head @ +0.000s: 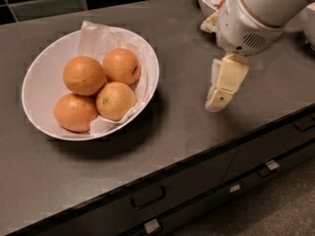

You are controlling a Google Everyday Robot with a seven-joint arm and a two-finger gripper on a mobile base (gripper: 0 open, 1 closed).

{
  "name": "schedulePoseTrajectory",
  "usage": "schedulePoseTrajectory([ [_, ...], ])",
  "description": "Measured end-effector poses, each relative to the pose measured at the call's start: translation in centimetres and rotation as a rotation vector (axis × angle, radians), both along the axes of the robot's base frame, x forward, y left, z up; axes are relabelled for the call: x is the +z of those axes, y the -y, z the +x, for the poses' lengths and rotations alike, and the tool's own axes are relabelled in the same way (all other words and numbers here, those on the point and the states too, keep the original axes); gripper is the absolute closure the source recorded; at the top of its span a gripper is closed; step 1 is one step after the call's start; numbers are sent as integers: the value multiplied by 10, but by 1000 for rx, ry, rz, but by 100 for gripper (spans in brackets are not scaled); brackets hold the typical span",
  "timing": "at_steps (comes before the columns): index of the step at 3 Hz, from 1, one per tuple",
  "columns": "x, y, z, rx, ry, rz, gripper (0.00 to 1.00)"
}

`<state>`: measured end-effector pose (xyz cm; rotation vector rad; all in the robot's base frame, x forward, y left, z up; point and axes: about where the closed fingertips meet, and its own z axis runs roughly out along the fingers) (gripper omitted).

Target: Pick orange from white bowl

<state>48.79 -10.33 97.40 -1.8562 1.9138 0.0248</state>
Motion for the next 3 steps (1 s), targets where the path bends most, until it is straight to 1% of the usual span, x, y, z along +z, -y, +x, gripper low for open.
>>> schedulePoseTrajectory([
  [1,12,-21,-2,53,30,19,0],
  [2,33,-57,-7,128,76,44,0],
  [3,37,-95,-6,187,81,85,0],
])
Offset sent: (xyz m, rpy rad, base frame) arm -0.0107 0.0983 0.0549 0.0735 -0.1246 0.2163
